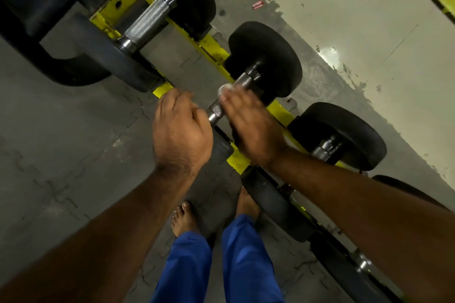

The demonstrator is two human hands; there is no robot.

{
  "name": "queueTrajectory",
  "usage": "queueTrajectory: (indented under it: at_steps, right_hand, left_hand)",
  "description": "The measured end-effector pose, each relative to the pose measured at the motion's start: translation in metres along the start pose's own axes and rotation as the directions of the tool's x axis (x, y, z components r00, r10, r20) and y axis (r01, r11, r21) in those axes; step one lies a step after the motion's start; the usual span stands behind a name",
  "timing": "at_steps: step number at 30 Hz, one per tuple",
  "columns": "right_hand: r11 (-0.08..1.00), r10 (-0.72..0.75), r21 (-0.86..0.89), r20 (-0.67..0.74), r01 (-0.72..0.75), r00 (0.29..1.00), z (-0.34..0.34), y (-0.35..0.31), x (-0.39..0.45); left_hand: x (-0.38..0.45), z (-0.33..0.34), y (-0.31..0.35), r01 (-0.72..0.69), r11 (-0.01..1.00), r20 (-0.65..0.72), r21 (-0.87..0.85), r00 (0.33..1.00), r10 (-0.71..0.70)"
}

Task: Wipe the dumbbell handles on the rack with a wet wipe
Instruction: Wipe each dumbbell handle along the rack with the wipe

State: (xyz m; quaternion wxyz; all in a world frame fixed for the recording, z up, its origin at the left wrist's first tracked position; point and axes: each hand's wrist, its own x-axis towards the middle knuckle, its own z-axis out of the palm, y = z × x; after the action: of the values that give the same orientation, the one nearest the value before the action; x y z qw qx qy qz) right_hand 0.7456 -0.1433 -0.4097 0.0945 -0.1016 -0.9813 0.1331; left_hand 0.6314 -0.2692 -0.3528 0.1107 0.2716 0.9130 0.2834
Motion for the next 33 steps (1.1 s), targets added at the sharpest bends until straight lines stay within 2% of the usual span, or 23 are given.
queueTrajectory:
  at_steps: [2, 3, 6, 7, 8, 10, 12, 14, 16, 17, 20, 21, 22, 23, 25, 26, 27, 29, 31, 33]
  right_hand:
    - [0.993, -0.114, -0.009, 0.053, 0.115, 0.992, -0.001, 0.003, -0.003]
    - [0.992, -0.113, -0.043, 0.055, 0.115, 0.992, -0.004, 0.013, 0.000]
    - [0.989, 0.111, -0.091, -0.018, -0.112, 0.994, -0.010, 0.025, 0.008]
    - [0.986, 0.158, -0.057, -0.036, -0.159, 0.987, -0.008, 0.016, 0.007]
    - [0.989, 0.145, -0.006, -0.042, -0.145, 0.989, -0.004, 0.006, 0.006]
    - [0.996, -0.028, 0.083, 0.004, 0.028, 1.000, 0.004, -0.005, -0.002]
    - [0.980, -0.190, 0.074, 0.092, 0.183, 0.977, 0.001, 0.002, -0.006]
    - [0.978, -0.207, 0.011, 0.102, 0.207, 0.973, -0.006, 0.013, -0.002]
    - [0.995, -0.103, 0.017, 0.045, 0.102, 0.994, -0.008, 0.012, -0.001]
    - [0.994, -0.101, 0.047, 0.026, 0.100, 0.995, -0.005, 0.006, -0.002]
    - [0.940, -0.331, 0.120, 0.088, 0.320, 0.939, 0.003, 0.001, -0.005]
    - [0.932, -0.359, 0.098, 0.114, 0.350, 0.926, 0.001, 0.010, -0.004]
    - [0.943, -0.333, 0.060, 0.108, 0.328, 0.937, -0.002, 0.022, 0.000]
    - [0.969, -0.247, 0.009, 0.074, 0.247, 0.966, -0.006, 0.033, 0.004]
    - [0.997, 0.000, -0.073, -0.020, -0.002, 1.000, -0.009, 0.034, 0.007]
    - [0.995, 0.067, -0.065, -0.041, -0.070, 0.997, -0.006, 0.022, 0.008]
    - [0.997, 0.070, -0.037, -0.041, -0.071, 0.997, 0.000, 0.008, 0.006]
    - [0.998, -0.058, 0.008, 0.004, 0.058, 0.998, 0.006, -0.003, 0.003]
    - [0.992, -0.114, -0.056, 0.006, 0.114, 0.993, 0.004, 0.013, 0.004]
    - [0.994, 0.027, -0.108, -0.069, -0.034, 0.997, 0.000, 0.025, 0.007]
  left_hand:
    - [0.000, -0.001, 0.002, -0.003, 1.000, 0.005, 0.010, 1.000, 0.003]
    - [0.000, -0.002, 0.002, -0.006, 1.000, -0.002, 0.011, 1.000, 0.006]
    - [0.000, -0.001, 0.001, -0.014, 1.000, -0.011, 0.010, 1.000, 0.015]
    - [0.000, 0.000, 0.000, -0.014, 1.000, -0.007, 0.010, 1.000, 0.014]
    - [0.000, 0.000, 0.000, -0.012, 1.000, -0.002, 0.009, 1.000, 0.012]
    - [0.000, 0.000, 0.001, -0.006, 1.000, 0.006, 0.017, 1.000, 0.006]
    - [-0.001, -0.001, 0.001, -0.005, 1.000, 0.004, 0.026, 1.000, 0.005]
    - [-0.001, -0.001, 0.001, -0.009, 1.000, -0.001, 0.022, 1.000, 0.009]
    - [0.000, 0.000, 0.001, -0.011, 1.000, -0.009, 0.014, 1.000, 0.011]
    - [-0.001, 0.001, 0.000, -0.011, 1.000, -0.014, 0.011, 1.000, 0.011]
    - [0.001, 0.002, -0.002, -0.013, 1.000, -0.026, 0.006, 1.000, 0.013]
    - [0.001, 0.002, -0.002, -0.016, 1.000, -0.022, 0.008, 1.000, 0.016]
    - [0.000, 0.001, -0.002, -0.019, 1.000, -0.019, 0.009, 1.000, 0.019]
    - [-0.001, 0.000, -0.001, -0.025, 1.000, -0.018, 0.008, 1.000, 0.025]
    - [-0.001, 0.001, 0.000, -0.027, 1.000, -0.023, 0.009, 0.999, 0.027]
    - [-0.001, 0.001, -0.001, -0.021, 1.000, -0.027, 0.006, 0.999, 0.021]
    - [0.000, 0.001, -0.001, -0.018, 1.000, -0.030, 0.001, 0.999, 0.018]
    - [0.000, 0.001, 0.000, -0.017, 1.000, -0.022, 0.005, 1.000, 0.017]
    - [-0.001, 0.000, 0.000, -0.020, 1.000, -0.015, 0.010, 1.000, 0.020]
    - [-0.001, 0.000, 0.000, -0.025, 1.000, -0.014, -0.001, 1.000, 0.025]
